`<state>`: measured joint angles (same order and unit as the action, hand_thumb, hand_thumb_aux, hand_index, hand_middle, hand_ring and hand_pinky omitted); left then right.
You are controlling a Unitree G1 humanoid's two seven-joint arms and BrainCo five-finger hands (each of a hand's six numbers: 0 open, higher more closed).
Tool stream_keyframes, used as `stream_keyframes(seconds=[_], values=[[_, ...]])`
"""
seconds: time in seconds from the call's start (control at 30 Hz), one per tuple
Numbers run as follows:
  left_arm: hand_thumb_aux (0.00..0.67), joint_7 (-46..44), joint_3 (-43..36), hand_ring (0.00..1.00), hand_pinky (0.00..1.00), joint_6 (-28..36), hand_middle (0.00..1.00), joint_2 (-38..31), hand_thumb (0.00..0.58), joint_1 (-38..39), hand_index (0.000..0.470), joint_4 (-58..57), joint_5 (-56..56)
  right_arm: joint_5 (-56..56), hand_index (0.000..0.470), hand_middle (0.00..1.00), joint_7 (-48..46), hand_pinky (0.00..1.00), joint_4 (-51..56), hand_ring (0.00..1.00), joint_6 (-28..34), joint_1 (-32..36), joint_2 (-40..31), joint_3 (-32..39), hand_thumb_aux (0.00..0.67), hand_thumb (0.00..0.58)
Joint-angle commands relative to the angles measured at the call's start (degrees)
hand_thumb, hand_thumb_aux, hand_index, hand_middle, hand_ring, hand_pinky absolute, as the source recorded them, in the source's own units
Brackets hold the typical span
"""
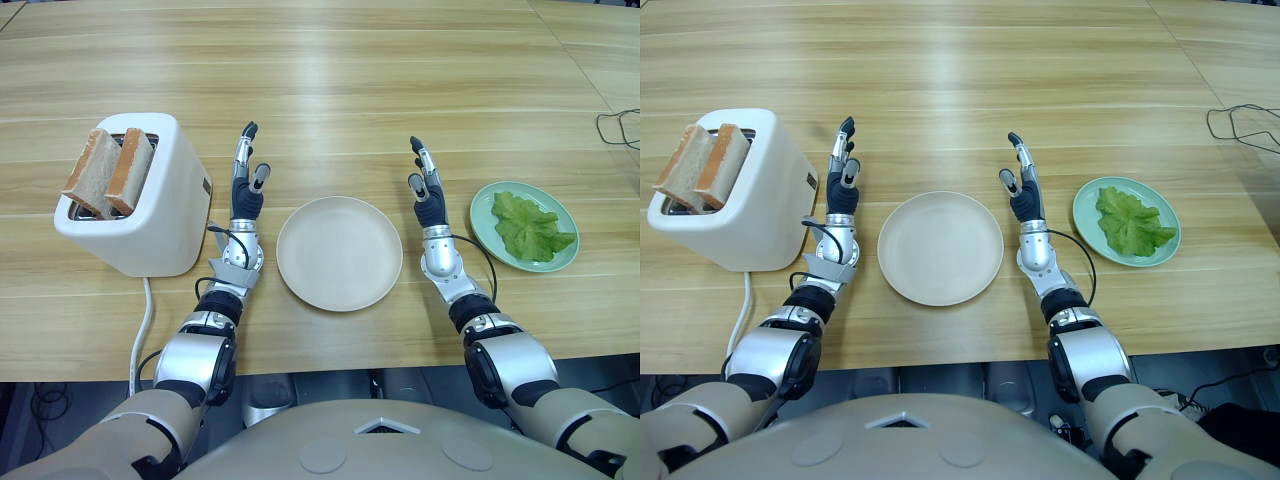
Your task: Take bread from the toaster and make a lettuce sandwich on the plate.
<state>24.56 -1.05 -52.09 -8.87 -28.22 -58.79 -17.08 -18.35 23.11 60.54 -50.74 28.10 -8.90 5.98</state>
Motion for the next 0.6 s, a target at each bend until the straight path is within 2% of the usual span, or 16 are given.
stream_keyframes(seconds=[0.03, 0.6], values=[[0.0, 0.27, -0.65, 0.0, 0.0, 0.19, 0.0, -0.01, 0.0, 0.16, 0.0, -0.49, -0.62, 1.34, 0.0, 0.0, -1.36, 0.0, -0.11, 0.0, -1.17, -1.1, -0.37, -0.83, 0.0, 0.0], [0.0, -1.77, -0.14, 0.0, 0.0, -0.16, 0.0, 0.28, 0.0, 0.13, 0.0, -0.86, 0.72, 2.14, 0.0, 0.0, -1.32, 0.0, -0.31, 0.0, -0.95, -1.15, -0.35, -2.46, 0.0, 0.0]])
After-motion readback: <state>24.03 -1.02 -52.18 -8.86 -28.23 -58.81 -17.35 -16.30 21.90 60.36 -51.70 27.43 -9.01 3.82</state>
